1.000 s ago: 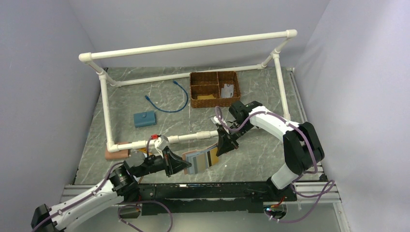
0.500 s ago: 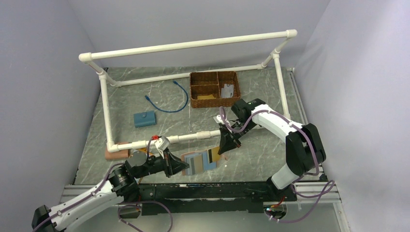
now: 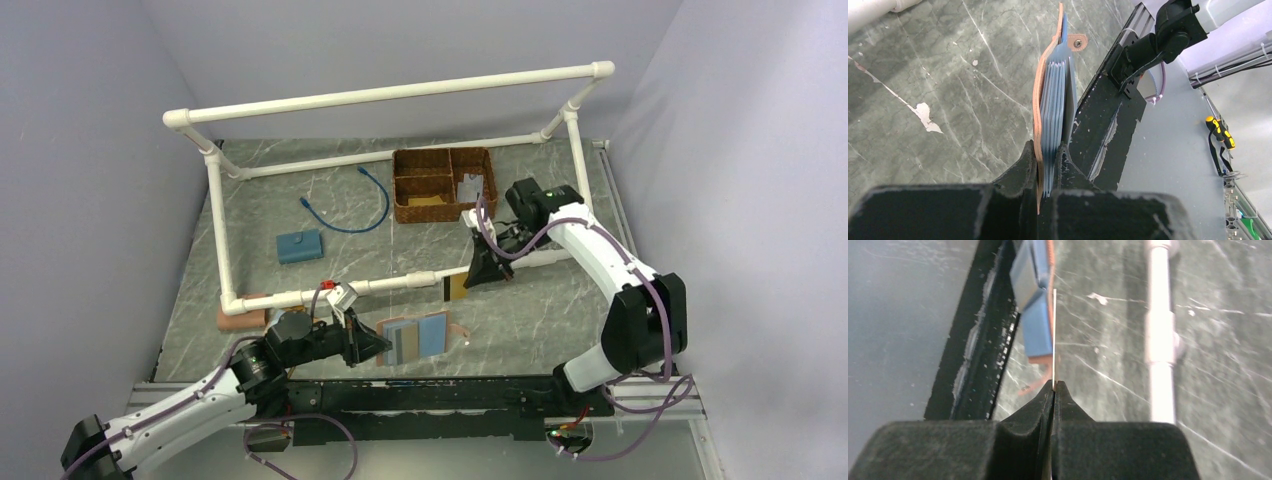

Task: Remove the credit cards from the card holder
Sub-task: Place the credit card in the storage box.

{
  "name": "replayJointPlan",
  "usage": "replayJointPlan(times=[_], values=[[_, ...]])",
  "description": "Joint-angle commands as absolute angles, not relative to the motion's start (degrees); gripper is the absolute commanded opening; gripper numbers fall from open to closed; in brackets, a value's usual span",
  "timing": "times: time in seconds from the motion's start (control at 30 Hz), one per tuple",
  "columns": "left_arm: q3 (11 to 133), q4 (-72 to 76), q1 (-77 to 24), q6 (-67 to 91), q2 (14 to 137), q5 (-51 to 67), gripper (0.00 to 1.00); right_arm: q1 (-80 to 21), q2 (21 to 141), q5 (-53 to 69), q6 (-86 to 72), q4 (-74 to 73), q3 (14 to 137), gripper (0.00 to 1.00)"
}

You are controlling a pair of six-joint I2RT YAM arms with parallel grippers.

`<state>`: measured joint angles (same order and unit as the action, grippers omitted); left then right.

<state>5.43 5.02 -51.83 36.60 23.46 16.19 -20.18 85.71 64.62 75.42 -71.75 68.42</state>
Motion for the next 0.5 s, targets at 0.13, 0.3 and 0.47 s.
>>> replayJointPlan(times=[0.13,0.3,0.47], values=[[5.8,11.0,-51.7,35.0,21.8,16.6,0.0,-17.8,90.8,51.4,68.8,-74.2,89.3,0.0],[5.7,11.7,-51.7,34.5,21.9,17.3,0.0,-17.8,98.4,42.2,62.2,-73.1,105.2,0.0],[6.1,11.9,-51.7,33.9,22.4,18.6,0.0,-19.5,106.6,32.8,58.8,-72.3,118.7,0.0]])
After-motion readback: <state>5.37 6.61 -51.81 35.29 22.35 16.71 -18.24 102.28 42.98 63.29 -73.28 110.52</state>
